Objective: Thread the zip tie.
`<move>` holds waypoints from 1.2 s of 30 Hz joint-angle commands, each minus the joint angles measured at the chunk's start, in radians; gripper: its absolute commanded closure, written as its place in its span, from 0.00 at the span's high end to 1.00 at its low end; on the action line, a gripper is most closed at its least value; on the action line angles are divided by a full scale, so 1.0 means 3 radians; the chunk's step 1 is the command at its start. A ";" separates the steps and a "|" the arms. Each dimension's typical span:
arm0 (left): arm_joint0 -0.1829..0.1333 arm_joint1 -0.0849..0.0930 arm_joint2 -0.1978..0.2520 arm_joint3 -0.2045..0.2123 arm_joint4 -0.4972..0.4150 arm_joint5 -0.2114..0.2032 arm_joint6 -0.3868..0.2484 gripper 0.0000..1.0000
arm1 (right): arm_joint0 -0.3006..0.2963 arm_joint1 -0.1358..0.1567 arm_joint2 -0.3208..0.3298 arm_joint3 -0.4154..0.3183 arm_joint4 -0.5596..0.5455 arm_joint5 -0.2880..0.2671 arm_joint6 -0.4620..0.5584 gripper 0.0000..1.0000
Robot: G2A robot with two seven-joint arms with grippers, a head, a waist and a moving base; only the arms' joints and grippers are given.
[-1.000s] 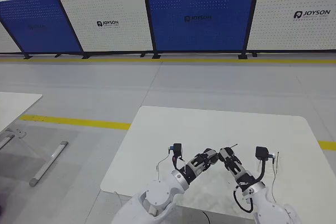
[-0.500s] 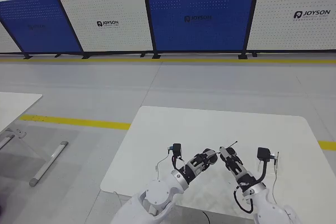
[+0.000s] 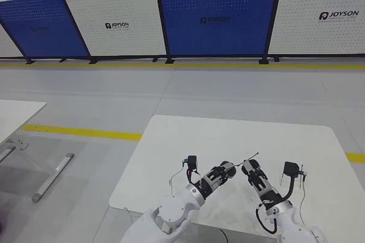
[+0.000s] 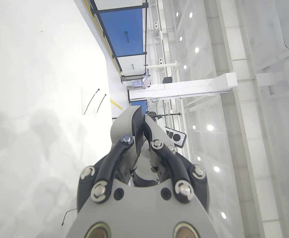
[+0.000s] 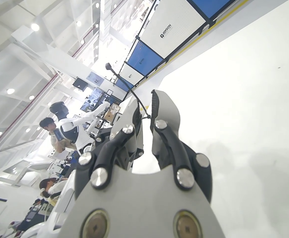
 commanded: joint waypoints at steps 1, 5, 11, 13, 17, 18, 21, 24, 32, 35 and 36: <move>0.0003 0.0000 0.0001 0.0002 0.0001 -0.0006 0.0001 0.00 | 0.0002 0.0000 -0.0002 0.0001 -0.0008 -0.0002 0.0003 0.07; 0.0011 0.0002 -0.0001 -0.0001 0.0007 -0.0014 -0.0001 0.00 | 0.0007 0.0001 -0.0005 0.0001 -0.0025 -0.0021 0.0002 0.00; 0.0018 0.0004 -0.0003 -0.0009 0.0019 -0.0016 -0.0005 0.00 | 0.0019 0.0008 0.0000 0.0006 -0.0076 -0.0041 0.0052 0.00; 0.0017 0.0005 -0.0003 -0.0014 0.0028 -0.0014 -0.0008 0.00 | 0.0022 0.0011 0.0006 0.0006 -0.0103 -0.0038 0.0069 0.00; 0.0011 0.0006 -0.0003 -0.0032 0.0040 -0.0004 -0.0011 0.00 | 0.0026 0.0018 0.0020 -0.0002 -0.0168 -0.0014 0.0115 0.00; 0.0009 0.0006 -0.0003 -0.0036 0.0043 -0.0002 -0.0011 0.00 | 0.0027 0.0019 0.0023 -0.0006 -0.0173 -0.0010 0.0124 0.00; 0.0005 0.0006 -0.0003 -0.0043 0.0053 0.0007 -0.0010 0.00 | 0.0023 0.0021 0.0033 -0.0017 -0.0135 -0.0011 0.0149 0.00; 0.0000 0.0007 -0.0001 -0.0045 0.0067 0.0018 -0.0012 0.00 | 0.0022 0.0024 0.0045 -0.0023 -0.0094 -0.0022 0.0188 0.25; -0.0011 0.0006 0.0019 -0.0039 0.0112 0.0037 -0.0007 0.00 | 0.0038 0.0028 0.0048 -0.0031 -0.0098 -0.0026 0.0204 0.36; -0.0009 0.0007 0.0031 -0.0038 0.0130 0.0037 -0.0023 0.00 | 0.0062 0.0027 0.0041 -0.0012 -0.0112 -0.0017 0.0200 0.30; -0.0007 0.0007 0.0033 -0.0038 0.0134 0.0037 -0.0027 0.00 | 0.0071 0.0027 0.0040 -0.0012 -0.0119 -0.0018 0.0192 0.24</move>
